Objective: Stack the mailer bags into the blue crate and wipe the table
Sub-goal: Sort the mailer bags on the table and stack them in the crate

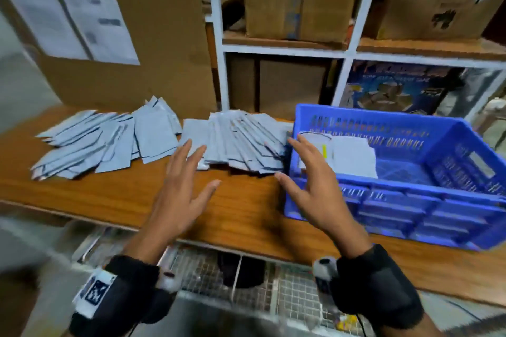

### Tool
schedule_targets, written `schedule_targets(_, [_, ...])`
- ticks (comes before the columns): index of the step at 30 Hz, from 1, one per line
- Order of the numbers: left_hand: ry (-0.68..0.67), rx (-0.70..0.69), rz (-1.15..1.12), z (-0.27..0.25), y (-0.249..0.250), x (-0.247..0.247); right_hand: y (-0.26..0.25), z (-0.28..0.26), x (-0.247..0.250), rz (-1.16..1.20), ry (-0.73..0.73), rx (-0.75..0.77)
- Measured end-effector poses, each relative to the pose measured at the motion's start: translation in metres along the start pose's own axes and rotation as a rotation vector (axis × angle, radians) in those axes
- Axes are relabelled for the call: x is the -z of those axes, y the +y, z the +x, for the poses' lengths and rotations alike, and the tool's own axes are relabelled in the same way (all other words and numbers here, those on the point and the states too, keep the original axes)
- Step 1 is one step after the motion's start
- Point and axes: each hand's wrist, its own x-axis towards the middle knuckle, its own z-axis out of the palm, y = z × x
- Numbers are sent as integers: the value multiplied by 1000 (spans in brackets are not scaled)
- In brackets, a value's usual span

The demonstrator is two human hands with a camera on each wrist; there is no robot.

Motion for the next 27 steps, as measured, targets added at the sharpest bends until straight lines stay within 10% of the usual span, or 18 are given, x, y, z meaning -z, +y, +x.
schedule_targets(12, [79, 283, -16, -107, -114, 23, -45, -28, -153, 64, -218, -47])
schedule_targets(27, [70, 425, 40, 23, -270, 61, -36, 127, -322, 167, -337, -55])
